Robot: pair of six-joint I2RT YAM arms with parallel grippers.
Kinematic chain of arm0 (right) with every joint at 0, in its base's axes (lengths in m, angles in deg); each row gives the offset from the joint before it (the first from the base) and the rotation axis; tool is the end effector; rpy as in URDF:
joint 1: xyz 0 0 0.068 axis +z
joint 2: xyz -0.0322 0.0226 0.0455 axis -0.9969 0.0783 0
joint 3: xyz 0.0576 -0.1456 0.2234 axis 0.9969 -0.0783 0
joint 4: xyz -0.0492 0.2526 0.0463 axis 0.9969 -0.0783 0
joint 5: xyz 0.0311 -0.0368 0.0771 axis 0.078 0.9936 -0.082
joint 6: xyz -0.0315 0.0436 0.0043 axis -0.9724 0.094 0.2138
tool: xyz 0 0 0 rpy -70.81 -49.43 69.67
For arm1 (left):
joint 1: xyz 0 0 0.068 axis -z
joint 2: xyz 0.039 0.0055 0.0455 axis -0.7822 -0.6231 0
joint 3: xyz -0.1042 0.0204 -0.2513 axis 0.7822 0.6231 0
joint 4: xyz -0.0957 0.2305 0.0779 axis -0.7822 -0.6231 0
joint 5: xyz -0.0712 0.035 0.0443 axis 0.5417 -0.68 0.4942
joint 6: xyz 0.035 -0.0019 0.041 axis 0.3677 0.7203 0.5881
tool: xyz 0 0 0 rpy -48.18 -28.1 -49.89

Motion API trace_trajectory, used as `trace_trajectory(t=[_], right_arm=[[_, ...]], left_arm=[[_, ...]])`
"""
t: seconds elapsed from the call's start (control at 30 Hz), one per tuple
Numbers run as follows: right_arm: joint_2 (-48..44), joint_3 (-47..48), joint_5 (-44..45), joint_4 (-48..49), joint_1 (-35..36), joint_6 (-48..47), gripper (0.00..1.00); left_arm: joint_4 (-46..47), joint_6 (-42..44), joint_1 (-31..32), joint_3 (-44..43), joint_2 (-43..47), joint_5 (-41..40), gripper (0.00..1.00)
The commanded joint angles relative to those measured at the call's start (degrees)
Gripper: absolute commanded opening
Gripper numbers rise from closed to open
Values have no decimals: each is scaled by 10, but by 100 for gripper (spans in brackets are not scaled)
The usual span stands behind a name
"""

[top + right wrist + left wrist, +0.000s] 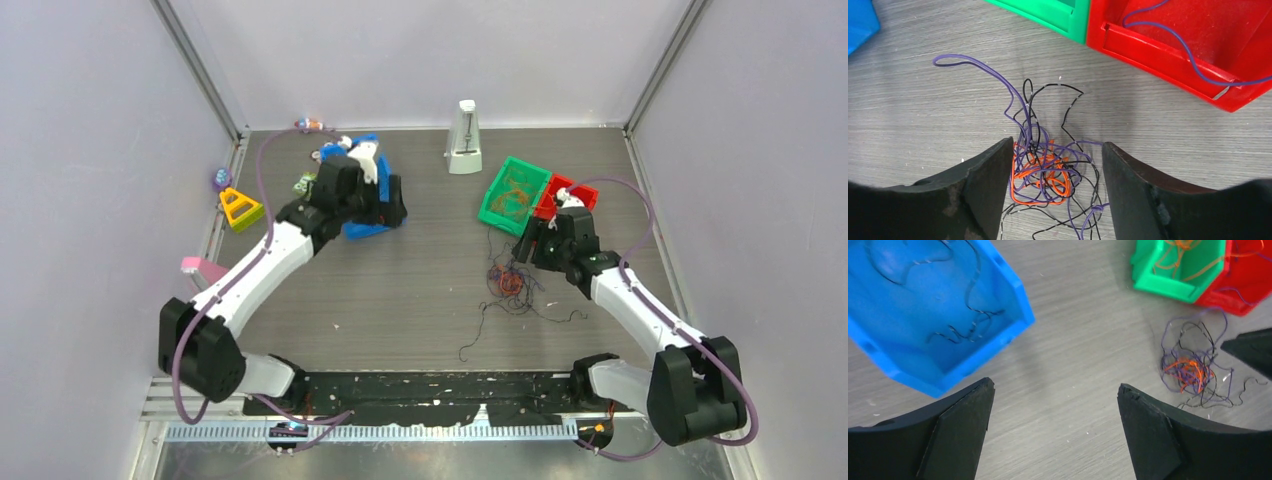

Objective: Untangle the cables
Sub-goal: Untie the cable.

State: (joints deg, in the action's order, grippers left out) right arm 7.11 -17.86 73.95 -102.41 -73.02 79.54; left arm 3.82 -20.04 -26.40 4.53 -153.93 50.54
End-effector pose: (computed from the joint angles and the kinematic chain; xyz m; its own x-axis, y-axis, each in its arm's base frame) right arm 0.2277 0.0528 0.2164 -0.7045 0.2546 -0.6624 0.0229 0.9411 0.3374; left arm 0.2923 -0.1389 0.3275 -0.6376 -0.0424 -0.7692 0.2800 0.9174 -0.2827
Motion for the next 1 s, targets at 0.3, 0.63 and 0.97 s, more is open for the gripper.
trace_trajectory(t=[0.3, 0.63, 0.97], right_arm=[[108, 1, 16, 80, 97, 2, 47], [113, 24, -34, 231, 269, 22, 17], [20, 18, 31, 149, 274, -11, 83]], left_arm=[[260, 16, 35, 278, 136, 39, 96], [449, 13, 42, 430, 171, 88, 92], [499, 24, 68, 444, 131, 106, 93]])
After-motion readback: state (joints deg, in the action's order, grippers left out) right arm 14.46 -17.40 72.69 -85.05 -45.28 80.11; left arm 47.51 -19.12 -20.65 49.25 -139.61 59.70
